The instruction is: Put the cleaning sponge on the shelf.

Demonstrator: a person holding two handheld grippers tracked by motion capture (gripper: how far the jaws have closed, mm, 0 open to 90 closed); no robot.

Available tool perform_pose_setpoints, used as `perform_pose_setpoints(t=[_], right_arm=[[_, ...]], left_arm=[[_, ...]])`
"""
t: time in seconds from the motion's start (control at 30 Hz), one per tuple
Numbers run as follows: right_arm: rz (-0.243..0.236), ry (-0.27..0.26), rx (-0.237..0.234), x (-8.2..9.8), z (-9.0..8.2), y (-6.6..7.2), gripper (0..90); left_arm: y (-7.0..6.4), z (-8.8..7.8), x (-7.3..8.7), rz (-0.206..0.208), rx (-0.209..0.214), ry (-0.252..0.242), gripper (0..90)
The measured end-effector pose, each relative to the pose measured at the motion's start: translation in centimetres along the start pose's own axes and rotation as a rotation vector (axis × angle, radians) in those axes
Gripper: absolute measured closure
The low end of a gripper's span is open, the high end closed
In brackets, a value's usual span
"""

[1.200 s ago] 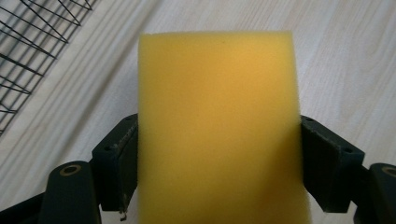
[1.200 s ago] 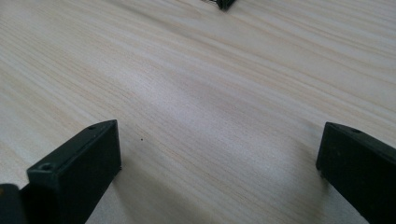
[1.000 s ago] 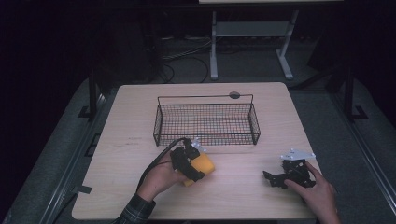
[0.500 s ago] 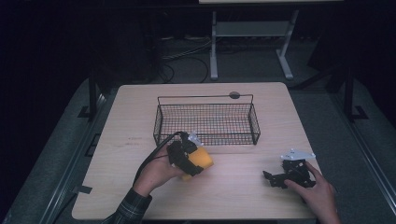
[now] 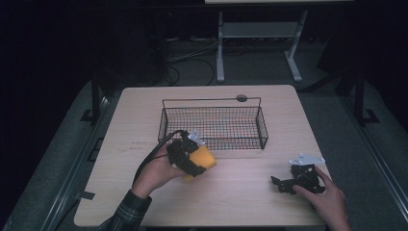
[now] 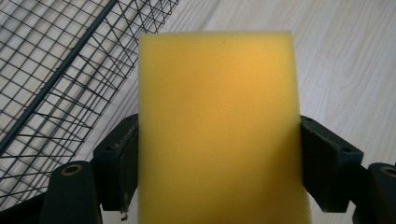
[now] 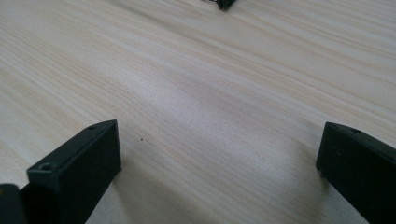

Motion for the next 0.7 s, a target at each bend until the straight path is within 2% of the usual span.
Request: perform_pose_setpoints(t=[0.7], right_arm=[[-0.003,-0.002,0.002,0.0,0.0,0.0,0.0]], left_arm=[[1.6,-2.6,-0.9,-0.006,-0.004,-0.006,24.0]])
Point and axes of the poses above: each handheld gripper's, and its own axes: z roughly forward along the jaws, x roughly out of its underside, y roughly to its left, the point moved 6 cm from there along z, roughly forward along the jaws, and after that the axes turned 5 degrees about x, right-handed, at the moved point
